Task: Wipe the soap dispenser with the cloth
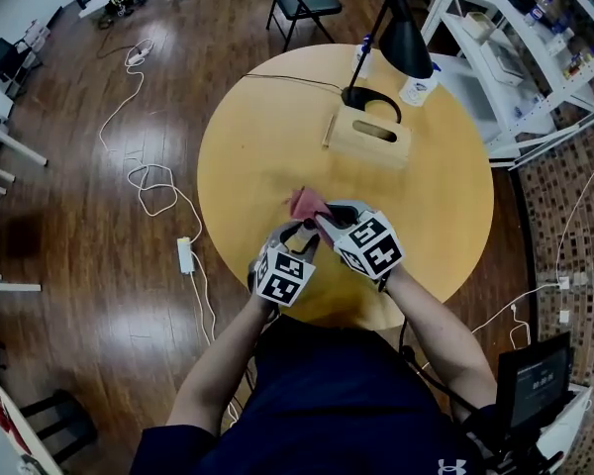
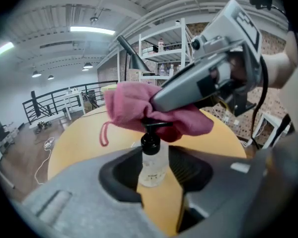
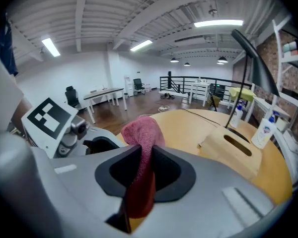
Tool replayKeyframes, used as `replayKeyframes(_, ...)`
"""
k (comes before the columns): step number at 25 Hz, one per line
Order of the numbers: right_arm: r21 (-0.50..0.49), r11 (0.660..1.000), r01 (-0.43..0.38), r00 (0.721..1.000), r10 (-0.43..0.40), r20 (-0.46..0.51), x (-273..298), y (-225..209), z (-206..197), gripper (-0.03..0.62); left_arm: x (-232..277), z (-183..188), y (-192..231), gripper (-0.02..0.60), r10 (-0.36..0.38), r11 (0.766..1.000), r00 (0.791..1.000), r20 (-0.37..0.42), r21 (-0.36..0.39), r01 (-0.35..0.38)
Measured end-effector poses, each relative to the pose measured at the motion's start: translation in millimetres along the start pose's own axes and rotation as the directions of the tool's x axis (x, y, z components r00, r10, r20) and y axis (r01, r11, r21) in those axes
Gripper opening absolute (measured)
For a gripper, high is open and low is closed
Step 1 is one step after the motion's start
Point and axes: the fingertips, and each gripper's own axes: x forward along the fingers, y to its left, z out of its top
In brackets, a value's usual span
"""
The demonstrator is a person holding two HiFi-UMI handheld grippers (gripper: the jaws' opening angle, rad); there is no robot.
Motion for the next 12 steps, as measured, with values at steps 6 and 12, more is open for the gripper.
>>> replayKeyframes(6,0.061,0.998,0.003,0.999,0.0,-0.043,9.2,-28.1,-21.7,0.069,-16.8,-4.5,1.9,0.167,0.047,0.999,0.998,-0.037,0.009,-0.047)
replayKeyframes(12,0.176,0.981,-0.083,0.992,0.097,-0.075,27.6,0.7,-47.4,0.067,-18.3,-10.2,2.5,0.166,0.057,0.998,0.996,-0.062,-0.016,-0.058)
